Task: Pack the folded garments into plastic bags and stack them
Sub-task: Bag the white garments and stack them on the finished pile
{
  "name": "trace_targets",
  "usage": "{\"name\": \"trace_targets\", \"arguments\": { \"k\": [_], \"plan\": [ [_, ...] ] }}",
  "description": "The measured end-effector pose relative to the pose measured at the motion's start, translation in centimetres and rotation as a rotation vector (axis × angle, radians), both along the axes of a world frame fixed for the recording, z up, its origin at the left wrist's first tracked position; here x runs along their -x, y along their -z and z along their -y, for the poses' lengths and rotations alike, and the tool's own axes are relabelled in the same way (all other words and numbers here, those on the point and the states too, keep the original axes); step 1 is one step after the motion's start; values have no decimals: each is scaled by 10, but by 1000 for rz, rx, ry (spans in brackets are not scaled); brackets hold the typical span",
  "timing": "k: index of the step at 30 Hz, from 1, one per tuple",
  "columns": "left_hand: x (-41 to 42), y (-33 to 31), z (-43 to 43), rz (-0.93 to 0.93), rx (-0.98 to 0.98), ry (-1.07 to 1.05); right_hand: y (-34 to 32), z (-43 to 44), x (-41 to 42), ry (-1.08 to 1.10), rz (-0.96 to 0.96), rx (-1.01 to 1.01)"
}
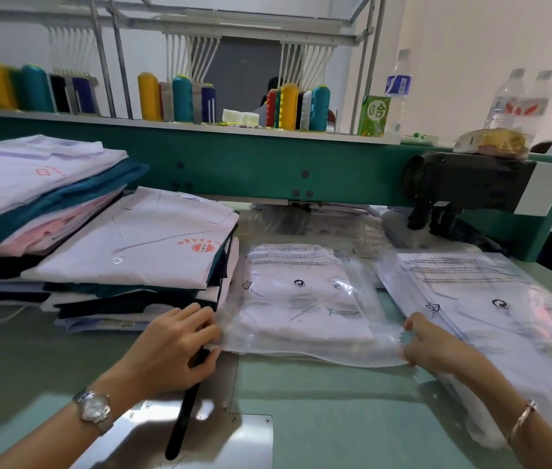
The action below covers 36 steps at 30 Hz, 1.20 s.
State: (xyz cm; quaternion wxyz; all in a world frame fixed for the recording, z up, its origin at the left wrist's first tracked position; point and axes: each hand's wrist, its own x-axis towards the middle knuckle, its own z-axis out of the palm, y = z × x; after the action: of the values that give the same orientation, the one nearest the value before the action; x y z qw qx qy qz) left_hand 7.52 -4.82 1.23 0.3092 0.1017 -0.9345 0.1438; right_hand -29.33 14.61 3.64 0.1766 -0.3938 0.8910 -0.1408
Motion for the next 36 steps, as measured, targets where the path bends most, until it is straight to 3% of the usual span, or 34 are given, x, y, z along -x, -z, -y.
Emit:
{"name": "trace_targets", "arguments": {
  "k": [3, 6, 11, 15, 20, 23, 29, 33, 36],
  "plan": [
    [23, -8, -3, -20, -97, -14, -10, 12, -2, -12, -330, -55],
    [65, -14, 1, 24, -149, -156, -18, 41, -8, 29, -421, 70],
    [124, -23, 26, 308, -391, -650, -17, 95, -6, -46, -282, 76],
    [141, -20, 47, 498, -294, -773, -12, 117, 5, 2, -116, 58],
    [157, -11, 59, 668, -210, -845, -5, 126, 20, 132, 152, 305],
    [160, -11, 62, 617, -220, -867, 1, 126, 25, 160, 212, 346],
    [158, -10, 67, 370, -336, -816, 12, 125, 21, 172, 133, 406],
    [159, -10, 71, 286, -459, -803, 19, 139, 14, 292, 398, 541],
    [156, -17, 77, 165, -549, -758, 26, 150, 18, 345, 439, 637]
  ]
}}
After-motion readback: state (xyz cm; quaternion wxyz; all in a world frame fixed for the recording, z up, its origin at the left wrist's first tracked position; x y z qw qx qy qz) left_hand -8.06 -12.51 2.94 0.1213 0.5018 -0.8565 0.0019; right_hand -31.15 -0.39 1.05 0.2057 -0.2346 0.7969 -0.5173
